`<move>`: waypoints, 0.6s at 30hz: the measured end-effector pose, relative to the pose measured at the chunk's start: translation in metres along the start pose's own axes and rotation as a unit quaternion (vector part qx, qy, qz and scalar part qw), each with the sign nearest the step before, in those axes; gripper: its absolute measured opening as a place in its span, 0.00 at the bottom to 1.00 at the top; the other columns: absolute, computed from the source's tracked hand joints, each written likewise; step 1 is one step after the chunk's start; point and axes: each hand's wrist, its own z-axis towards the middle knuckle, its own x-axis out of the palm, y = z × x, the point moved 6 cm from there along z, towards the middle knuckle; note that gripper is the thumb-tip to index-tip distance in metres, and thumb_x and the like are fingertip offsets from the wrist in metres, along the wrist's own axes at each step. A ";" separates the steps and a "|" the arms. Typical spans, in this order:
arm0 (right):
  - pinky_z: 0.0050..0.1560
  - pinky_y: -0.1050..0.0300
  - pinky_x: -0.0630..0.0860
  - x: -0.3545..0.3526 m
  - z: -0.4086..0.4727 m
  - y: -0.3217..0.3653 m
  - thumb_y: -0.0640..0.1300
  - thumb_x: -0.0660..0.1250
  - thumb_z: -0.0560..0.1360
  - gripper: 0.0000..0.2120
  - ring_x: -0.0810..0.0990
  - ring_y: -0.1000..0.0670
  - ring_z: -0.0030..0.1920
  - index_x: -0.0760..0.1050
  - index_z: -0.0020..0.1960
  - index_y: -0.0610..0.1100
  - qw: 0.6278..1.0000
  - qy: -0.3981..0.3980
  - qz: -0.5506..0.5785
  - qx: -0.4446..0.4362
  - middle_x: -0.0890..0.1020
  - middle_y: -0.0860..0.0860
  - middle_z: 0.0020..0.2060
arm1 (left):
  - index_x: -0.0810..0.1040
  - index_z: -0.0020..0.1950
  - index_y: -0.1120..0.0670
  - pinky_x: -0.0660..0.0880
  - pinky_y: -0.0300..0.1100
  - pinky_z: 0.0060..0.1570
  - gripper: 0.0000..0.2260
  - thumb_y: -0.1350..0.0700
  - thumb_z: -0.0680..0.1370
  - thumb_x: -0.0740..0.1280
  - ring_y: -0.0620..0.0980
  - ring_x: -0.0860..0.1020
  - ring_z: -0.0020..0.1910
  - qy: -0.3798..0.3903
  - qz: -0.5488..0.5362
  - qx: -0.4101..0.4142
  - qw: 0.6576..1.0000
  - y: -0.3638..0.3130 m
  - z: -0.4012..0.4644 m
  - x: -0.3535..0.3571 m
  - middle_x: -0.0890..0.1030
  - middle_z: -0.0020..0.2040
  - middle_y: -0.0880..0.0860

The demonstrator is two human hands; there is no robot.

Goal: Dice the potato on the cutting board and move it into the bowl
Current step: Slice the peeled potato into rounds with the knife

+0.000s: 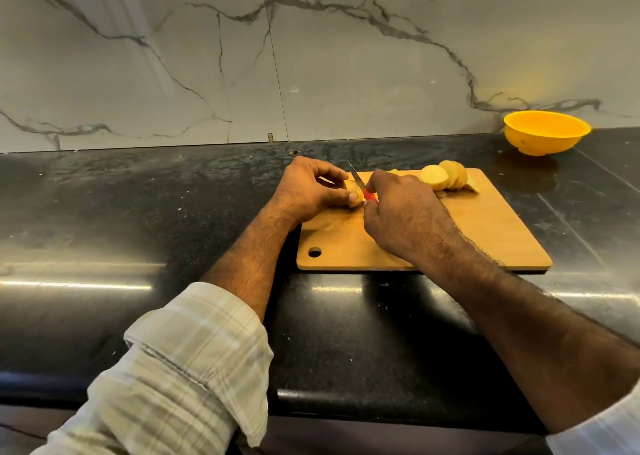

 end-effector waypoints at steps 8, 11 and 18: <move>0.43 0.55 0.77 -0.003 0.009 0.002 0.45 0.69 0.80 0.14 0.78 0.50 0.49 0.77 0.65 0.48 0.999 -0.014 0.040 -0.014 0.82 0.48 0.56 | 0.89 0.53 0.51 0.84 0.48 0.56 0.18 0.54 0.65 0.86 0.45 0.86 0.49 -0.012 -0.007 -0.001 1.000 0.000 -0.001 -0.002 0.88 0.49 0.48; 0.42 0.55 0.78 -0.006 0.009 0.002 0.43 0.71 0.79 0.15 0.79 0.49 0.49 0.78 0.65 0.47 0.999 -0.009 0.036 -0.004 0.82 0.48 0.57 | 0.89 0.53 0.51 0.84 0.49 0.56 0.18 0.56 0.65 0.86 0.45 0.87 0.49 -0.014 -0.006 -0.001 1.000 -0.001 -0.002 0.000 0.88 0.49 0.48; 0.47 0.53 0.81 0.001 0.002 0.002 0.44 0.70 0.79 0.16 0.78 0.49 0.50 0.77 0.66 0.47 1.000 0.009 0.000 0.007 0.81 0.48 0.55 | 0.89 0.51 0.51 0.85 0.48 0.54 0.14 0.59 0.67 0.85 0.46 0.87 0.46 -0.020 0.006 0.010 1.000 -0.004 -0.002 0.003 0.88 0.47 0.49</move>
